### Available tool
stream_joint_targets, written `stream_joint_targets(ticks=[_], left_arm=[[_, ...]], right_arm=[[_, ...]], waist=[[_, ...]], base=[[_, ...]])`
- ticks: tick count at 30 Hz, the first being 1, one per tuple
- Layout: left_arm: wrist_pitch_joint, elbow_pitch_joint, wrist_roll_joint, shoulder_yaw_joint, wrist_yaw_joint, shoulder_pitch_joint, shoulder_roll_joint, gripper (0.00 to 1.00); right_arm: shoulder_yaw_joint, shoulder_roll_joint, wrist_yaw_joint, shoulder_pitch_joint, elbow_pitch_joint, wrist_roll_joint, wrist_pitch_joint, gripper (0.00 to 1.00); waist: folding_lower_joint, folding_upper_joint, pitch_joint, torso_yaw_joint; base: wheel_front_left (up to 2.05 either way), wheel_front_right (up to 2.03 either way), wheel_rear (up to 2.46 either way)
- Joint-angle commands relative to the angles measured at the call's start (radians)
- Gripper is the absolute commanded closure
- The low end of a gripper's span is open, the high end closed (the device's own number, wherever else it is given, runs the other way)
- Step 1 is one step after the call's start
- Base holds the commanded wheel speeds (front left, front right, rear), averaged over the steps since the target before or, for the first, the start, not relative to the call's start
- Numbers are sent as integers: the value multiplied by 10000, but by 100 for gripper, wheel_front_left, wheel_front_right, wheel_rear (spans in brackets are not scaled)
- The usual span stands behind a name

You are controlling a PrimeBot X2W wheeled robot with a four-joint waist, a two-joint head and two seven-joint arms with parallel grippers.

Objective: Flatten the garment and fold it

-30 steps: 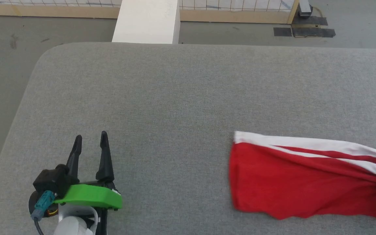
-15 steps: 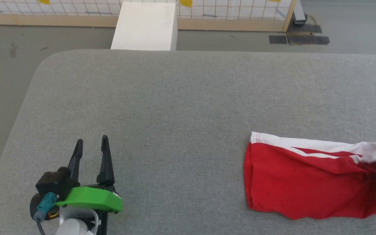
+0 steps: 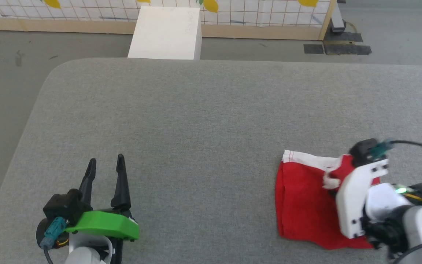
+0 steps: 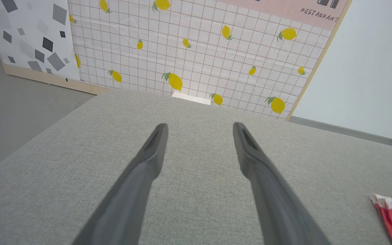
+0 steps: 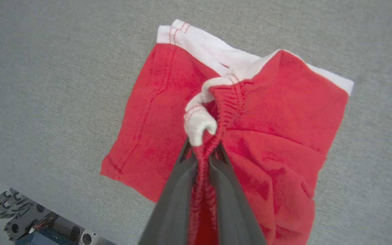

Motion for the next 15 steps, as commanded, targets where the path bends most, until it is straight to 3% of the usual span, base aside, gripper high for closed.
stream_joint_targets(ticks=[1, 7, 13, 14, 15], left_arm=[[-45, 26, 82, 56, -7, 138, -41, 0], [-45, 64, 105, 40, -10, 166, -66, 0], [-45, 132, 66, -99, -34, 120, -89, 0], [-45, 139, 59, -110, -36, 118, -91, 0], [-45, 154, 48, -118, -38, 125, -94, 0]], right_arm=[[137, 225, -13, -175, 305, -24, -271, 100], [601, 958, -13, -678, 1873, -500, -1543, 100], [722, 1286, -13, -1050, 3488, -1041, -2500, 100], [746, 1319, -13, -1089, 3680, -1069, -2639, 67], [846, 1347, -13, -1134, 3878, -1103, -2783, 0]], waist=[[-1, 112, 10, 50], [-1, 112, 57, 213], [-1, 112, 107, 361], [-1, 112, 106, 370], [-1, 112, 95, 376]], base=[[0, 0, 0], [0, 0, 0], [0, 0, 0], [0, 0, 0], [0, 0, 0]])
